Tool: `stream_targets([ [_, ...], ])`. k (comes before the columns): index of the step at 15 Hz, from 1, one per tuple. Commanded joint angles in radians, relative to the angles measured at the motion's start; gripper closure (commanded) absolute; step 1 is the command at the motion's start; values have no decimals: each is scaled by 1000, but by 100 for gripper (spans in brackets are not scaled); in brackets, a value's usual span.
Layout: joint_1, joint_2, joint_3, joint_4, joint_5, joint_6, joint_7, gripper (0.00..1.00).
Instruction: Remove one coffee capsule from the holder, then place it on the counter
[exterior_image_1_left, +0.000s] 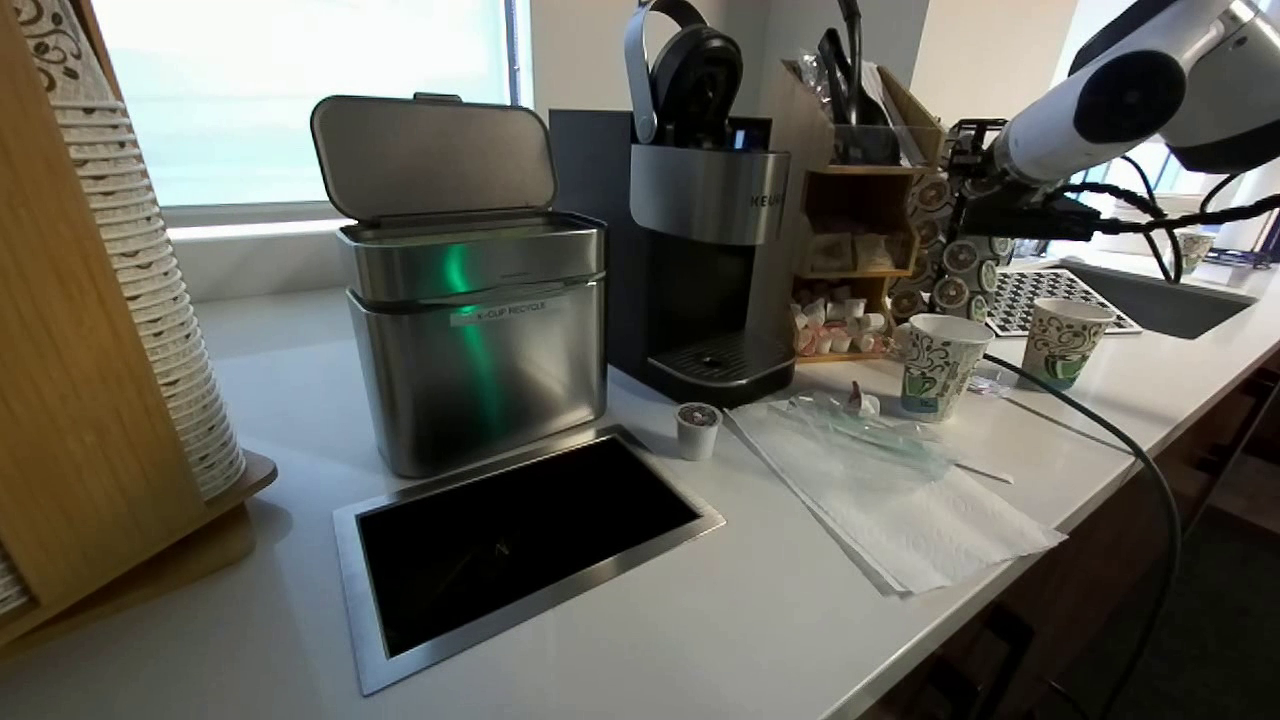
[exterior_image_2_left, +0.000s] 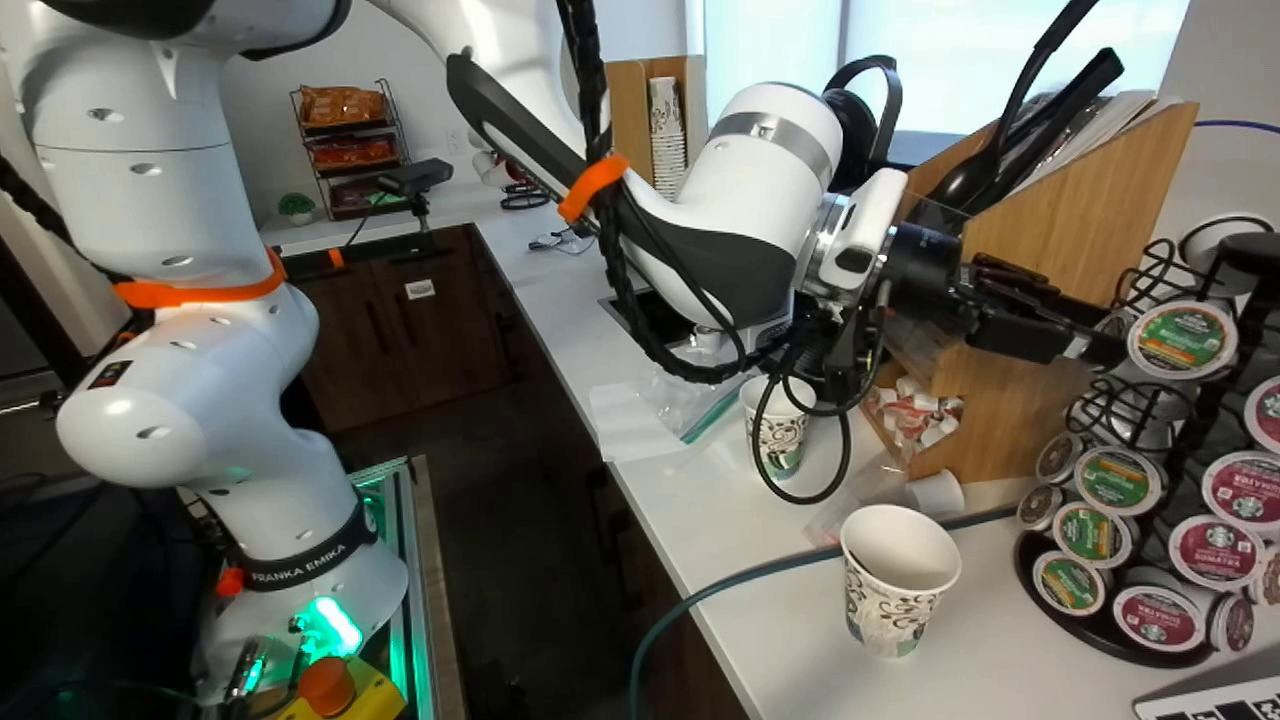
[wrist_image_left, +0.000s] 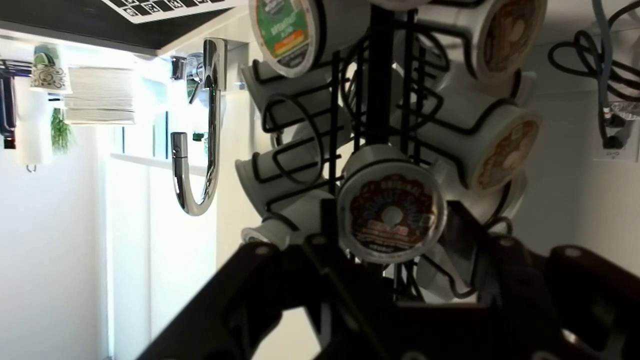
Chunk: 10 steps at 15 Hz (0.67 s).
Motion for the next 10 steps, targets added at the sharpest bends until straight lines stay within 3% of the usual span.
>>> stream_targets([
  [1,-8,3,1,3,-38,33,45,71],
  [10,20,-106,10,-89,-24,10,-2,71],
])
